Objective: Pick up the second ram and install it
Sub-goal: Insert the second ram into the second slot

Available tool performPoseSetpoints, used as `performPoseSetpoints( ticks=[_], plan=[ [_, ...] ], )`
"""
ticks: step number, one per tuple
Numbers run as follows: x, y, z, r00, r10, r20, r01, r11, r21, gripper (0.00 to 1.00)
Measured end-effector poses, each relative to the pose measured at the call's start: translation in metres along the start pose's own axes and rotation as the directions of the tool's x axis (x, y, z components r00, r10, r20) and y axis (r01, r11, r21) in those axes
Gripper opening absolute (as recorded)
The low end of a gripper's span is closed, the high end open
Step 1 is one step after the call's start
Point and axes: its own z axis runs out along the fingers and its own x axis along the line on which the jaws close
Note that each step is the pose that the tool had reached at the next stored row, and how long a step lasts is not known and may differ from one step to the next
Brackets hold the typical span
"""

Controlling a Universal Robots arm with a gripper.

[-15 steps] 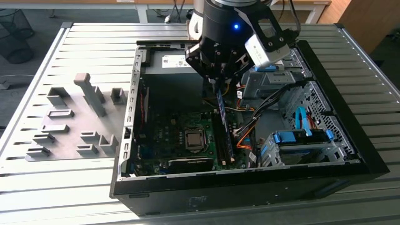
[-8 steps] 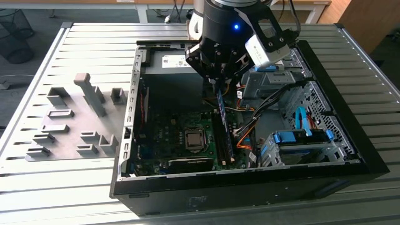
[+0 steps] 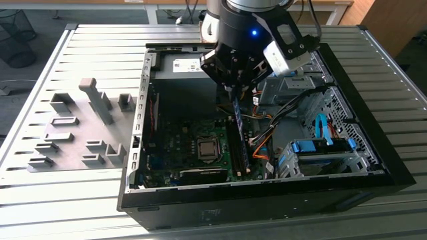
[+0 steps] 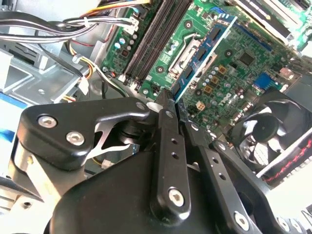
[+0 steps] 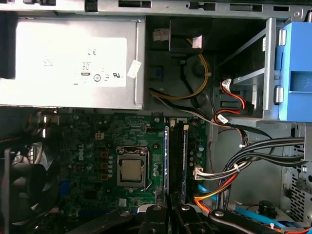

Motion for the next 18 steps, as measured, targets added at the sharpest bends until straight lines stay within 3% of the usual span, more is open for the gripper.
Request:
performPoseSetpoints(
  ticks=[11,18],
  plan=[
    [-0.0034,0.0004,0.0195,0.9998,-0.019,0.0003,0.019,0.9998,0.0036,0.14],
    [-0.0034,0.0005,0.0209,0.9998,-0.019,0.0003,0.019,0.9998,0.0040,0.14]
  ],
)
